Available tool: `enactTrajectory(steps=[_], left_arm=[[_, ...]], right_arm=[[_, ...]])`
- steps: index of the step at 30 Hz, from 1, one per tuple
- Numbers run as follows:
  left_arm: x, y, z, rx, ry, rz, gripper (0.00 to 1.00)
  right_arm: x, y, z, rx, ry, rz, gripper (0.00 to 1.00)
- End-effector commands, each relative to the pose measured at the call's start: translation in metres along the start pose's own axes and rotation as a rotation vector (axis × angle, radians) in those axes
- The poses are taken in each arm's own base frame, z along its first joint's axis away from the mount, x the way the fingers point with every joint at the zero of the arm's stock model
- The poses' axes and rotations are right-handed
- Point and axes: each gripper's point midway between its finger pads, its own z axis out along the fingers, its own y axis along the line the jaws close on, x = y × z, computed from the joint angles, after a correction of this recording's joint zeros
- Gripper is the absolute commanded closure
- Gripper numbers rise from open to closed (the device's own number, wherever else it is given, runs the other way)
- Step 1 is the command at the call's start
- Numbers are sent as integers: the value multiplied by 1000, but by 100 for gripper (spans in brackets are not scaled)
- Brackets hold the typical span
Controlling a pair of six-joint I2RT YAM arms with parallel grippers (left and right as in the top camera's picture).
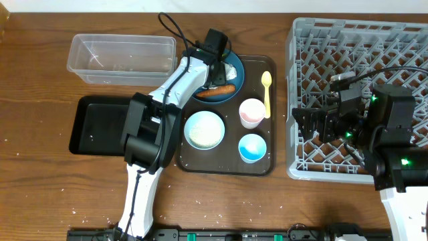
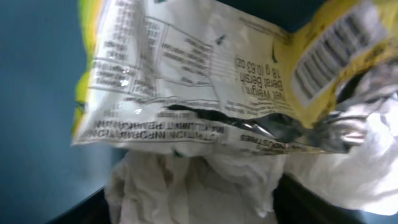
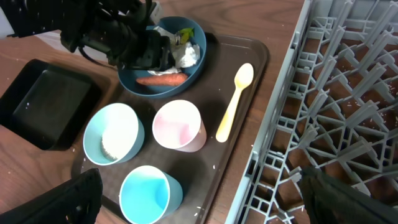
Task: Sort waste into correct bins and load items into the dishwasher rack
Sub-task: 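Reach the left gripper to the blue plate and grasp the crumpled foil, then lift the foil with the left gripper and drop it into the clear bin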
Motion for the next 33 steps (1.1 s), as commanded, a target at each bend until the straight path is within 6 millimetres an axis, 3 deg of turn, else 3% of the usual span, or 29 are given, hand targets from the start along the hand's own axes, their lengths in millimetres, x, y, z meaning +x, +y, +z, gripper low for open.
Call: enactTrajectory(steps=[1, 8, 14, 21, 33], left_arm=[[0, 4, 1, -18, -4, 1, 42], [-1, 1, -2, 1, -4, 0, 69], [-14, -6, -23, 35, -47, -5, 92], [-32, -11, -62, 72, -116, -13, 94], [-33, -3, -132, 93, -149, -50, 94]], right_arm=[[-7, 7, -3, -20, -16, -11, 1], [-8, 7, -3, -20, -21, -13, 1], [-8, 7, -3, -20, -21, -13, 1], [-8, 7, -3, -20, -21, -13, 1], [-10, 7, -3, -20, -27, -16, 1]])
